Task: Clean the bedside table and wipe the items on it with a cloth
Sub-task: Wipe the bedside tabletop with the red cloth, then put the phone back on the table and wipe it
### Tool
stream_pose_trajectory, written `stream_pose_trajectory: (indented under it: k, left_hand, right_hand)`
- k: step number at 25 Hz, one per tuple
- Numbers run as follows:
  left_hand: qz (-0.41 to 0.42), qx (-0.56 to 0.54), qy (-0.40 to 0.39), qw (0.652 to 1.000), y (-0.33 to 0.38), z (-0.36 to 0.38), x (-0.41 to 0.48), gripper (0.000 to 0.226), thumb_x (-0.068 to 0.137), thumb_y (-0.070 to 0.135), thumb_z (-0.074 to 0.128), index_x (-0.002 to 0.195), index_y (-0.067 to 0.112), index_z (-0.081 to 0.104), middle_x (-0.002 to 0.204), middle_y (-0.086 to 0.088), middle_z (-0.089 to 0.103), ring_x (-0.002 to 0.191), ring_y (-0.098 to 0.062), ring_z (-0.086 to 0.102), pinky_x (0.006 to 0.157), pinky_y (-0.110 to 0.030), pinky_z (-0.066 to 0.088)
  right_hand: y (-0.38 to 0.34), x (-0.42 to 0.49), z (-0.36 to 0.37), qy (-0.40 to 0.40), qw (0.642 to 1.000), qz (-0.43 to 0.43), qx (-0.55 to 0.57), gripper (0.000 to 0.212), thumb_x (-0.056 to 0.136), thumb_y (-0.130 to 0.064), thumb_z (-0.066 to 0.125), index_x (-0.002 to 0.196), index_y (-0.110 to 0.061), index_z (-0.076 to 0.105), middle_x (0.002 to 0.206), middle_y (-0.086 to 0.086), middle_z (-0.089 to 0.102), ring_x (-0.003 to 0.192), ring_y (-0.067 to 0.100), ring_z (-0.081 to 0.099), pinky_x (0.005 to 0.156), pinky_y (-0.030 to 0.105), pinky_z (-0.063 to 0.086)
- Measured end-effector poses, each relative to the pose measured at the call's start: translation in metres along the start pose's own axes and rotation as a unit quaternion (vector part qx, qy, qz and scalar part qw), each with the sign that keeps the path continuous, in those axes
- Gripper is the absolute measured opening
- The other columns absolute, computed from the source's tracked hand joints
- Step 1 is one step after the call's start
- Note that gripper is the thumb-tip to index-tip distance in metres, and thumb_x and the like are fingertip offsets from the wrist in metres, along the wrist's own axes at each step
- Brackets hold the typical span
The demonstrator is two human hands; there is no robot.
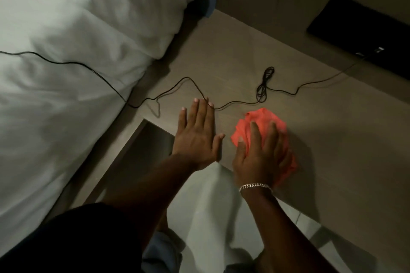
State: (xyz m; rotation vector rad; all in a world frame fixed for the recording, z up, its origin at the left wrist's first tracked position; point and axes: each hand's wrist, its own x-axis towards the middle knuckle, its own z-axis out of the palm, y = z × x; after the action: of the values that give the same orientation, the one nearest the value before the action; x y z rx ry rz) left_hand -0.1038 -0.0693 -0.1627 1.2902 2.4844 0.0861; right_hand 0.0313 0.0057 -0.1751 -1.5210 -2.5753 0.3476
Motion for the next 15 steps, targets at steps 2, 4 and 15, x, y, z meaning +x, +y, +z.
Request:
stream_pose_trajectory:
  k: [2, 4, 15]
  left_hand:
    - [-0.001, 0.001, -0.020, 1.000, 0.007, -0.020, -0.001, 0.082, 0.094, 0.054, 0.029, 0.152, 0.009, -0.005, 0.162, -0.015, -0.007, 0.149, -0.028, -0.013, 0.120, -0.048, -0.007]
    - [-0.020, -0.018, -0.021, 0.999, 0.006, -0.045, -0.010, 0.089, 0.090, 0.050, 0.047, 0.153, 0.009, 0.000, 0.163, -0.015, 0.000, 0.150, -0.029, -0.008, 0.121, -0.047, -0.005]
    - [-0.279, -0.236, 0.398, 0.842, -0.136, -0.226, -0.132, 0.048, 0.071, 0.016, 0.047, 0.114, 0.014, 0.067, 0.112, -0.006, 0.071, 0.099, -0.026, 0.065, 0.092, -0.037, 0.050]
  right_hand:
    - [-0.007, 0.009, -0.008, 0.003, 1.000, 0.007, 0.011, 0.048, 0.088, -0.049, 0.046, 0.131, -0.027, 0.054, 0.151, 0.014, 0.039, 0.140, 0.038, 0.030, 0.105, 0.065, 0.026]
    - [-0.011, 0.012, -0.025, 0.030, 0.999, -0.031, 0.022, 0.051, 0.089, -0.054, 0.047, 0.126, -0.020, 0.058, 0.146, 0.018, 0.044, 0.137, 0.040, 0.034, 0.105, 0.062, 0.029]
    - [-0.265, -0.028, -0.124, -0.094, 0.875, -0.299, 0.370, 0.026, 0.094, -0.029, 0.052, 0.075, -0.017, 0.064, 0.062, -0.007, 0.057, 0.058, 0.012, 0.054, 0.060, 0.016, 0.040]
